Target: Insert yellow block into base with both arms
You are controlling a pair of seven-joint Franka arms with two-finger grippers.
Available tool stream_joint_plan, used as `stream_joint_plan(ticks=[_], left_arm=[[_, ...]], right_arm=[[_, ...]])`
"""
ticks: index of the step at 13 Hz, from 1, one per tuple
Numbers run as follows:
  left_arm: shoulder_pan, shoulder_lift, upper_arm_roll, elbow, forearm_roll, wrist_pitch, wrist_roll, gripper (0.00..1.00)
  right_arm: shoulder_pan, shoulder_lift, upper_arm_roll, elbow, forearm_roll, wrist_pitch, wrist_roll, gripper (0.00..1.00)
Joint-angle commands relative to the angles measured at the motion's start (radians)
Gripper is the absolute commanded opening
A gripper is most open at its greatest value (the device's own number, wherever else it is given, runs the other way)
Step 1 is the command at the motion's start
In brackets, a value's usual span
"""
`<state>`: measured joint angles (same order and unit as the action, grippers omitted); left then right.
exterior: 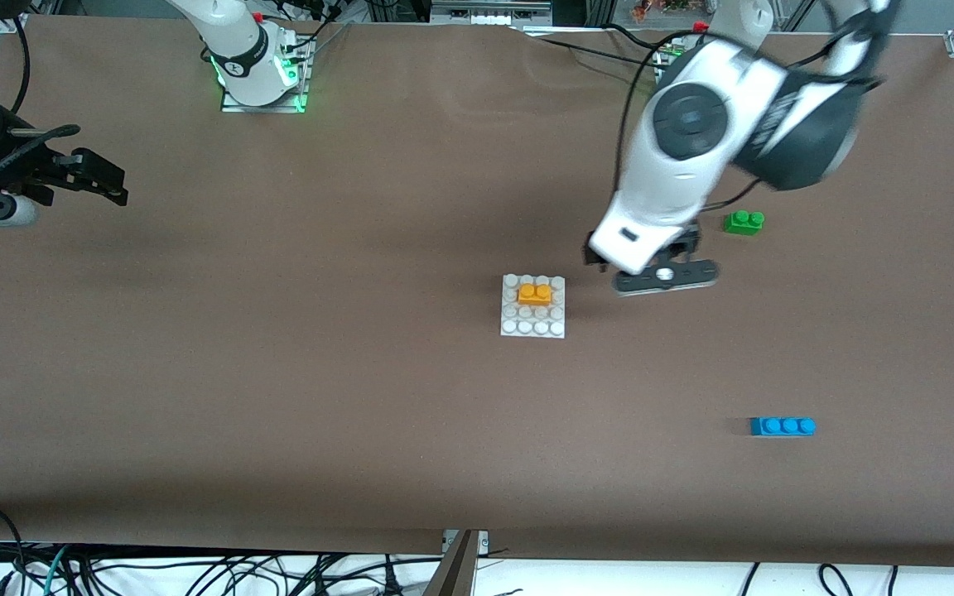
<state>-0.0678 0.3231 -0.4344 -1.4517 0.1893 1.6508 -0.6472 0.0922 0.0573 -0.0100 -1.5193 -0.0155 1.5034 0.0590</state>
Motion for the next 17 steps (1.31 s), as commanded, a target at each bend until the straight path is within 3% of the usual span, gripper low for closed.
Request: stream_joint_plan(ticks=[1,3,4,6,7,9,10,12,17], left_arm=[[0.124,0.01,-0.004,0.112,-0.043,-0.13,0.15,1.0],[0.178,-0.041,0.041,0.102,-0.08,-0.14,0.364,1.0],[0.154,-0.077,0.137,0.087,-0.115,-0.129,0.447,1.0],[-0.002,-0.172,0.384,-0.043,-0.218,-0.036,0.489,1.0],[-0.033,-0.211,0.44,-0.114,-0.231,0.013,0.491,1.0],[-0.029,-0.312,0.444,-0.275,-0.22,0.133,0.501,1.0],[-0.017,-0.329,0.444,-0.303,-0.218,0.147,0.52,1.0],[0.034,-0.332,0.43,-0.308,-0.217,0.142,0.608,1.0],[0.08,-0.331,0.37,-0.3,-0.217,0.123,0.572,1.0]], right_arm=[[-0.006,0.004,0.007,0.019,0.006,-0.011,-0.004,1.0],[-0.006,0.004,0.007,0.018,0.028,-0.011,-0.004,1.0],[-0.006,0.004,0.007,0.018,0.032,-0.011,-0.002,1.0],[-0.006,0.004,0.007,0.016,0.032,-0.02,-0.001,1.0],[-0.006,0.003,0.007,0.011,0.031,-0.022,-0.002,1.0],[-0.006,0.003,0.007,0.007,0.032,-0.023,-0.002,1.0],[-0.006,0.003,0.005,0.005,0.031,-0.023,-0.002,1.0],[-0.006,0.001,0.005,0.002,0.031,-0.025,-0.004,1.0],[-0.006,0.001,0.005,0.004,0.032,-0.022,-0.004,1.0]])
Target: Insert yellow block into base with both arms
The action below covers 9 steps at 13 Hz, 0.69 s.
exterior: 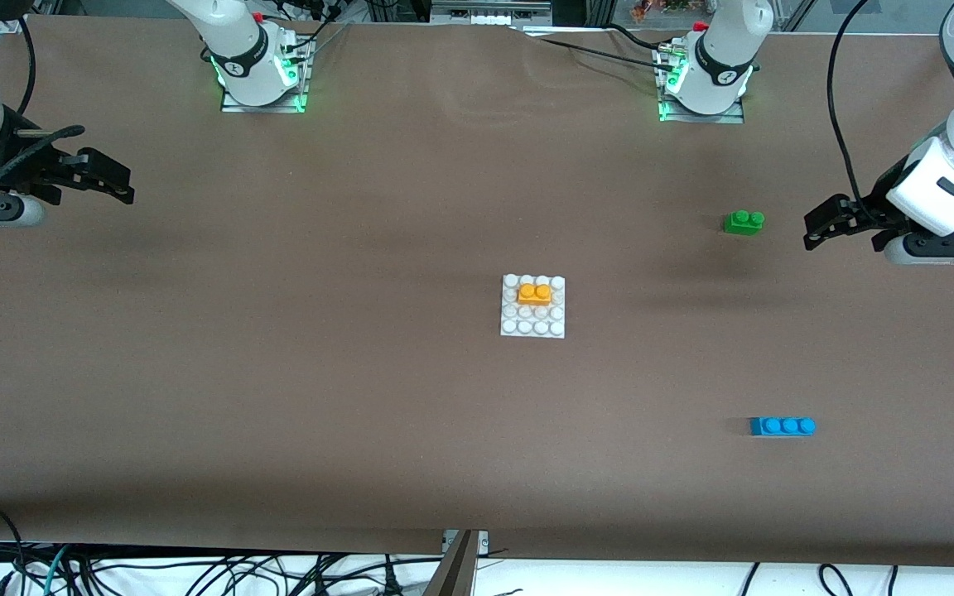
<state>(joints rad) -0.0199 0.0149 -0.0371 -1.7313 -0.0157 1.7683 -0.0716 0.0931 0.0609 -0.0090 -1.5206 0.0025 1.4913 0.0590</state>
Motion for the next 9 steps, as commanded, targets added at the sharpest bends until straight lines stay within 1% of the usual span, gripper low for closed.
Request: stream_joint_plan(ticks=[1,5,7,9], left_arm=[[0.04,-0.023,-0.033,-0.021,-0.013,-0.001,-0.01,1.0],[0.038,-0.029,-0.033,-0.024,-0.013,-0.015,-0.014,1.0],[0.035,-0.053,-0.03,-0.051,-0.013,-0.015,-0.014,1.0],[0.028,-0.052,-0.02,-0.05,-0.013,-0.015,-0.013,1.0]], right_arm=[[-0.007,-0.001,0.004,0.005,0.014,-0.006,-0.004,1.0],[-0.009,0.0,-0.002,0.007,0.014,0.001,-0.013,1.0],[-0.009,0.0,-0.002,0.007,0.014,0.001,-0.015,1.0],[-0.009,0.0,-0.002,0.007,0.014,0.003,-0.015,1.0]])
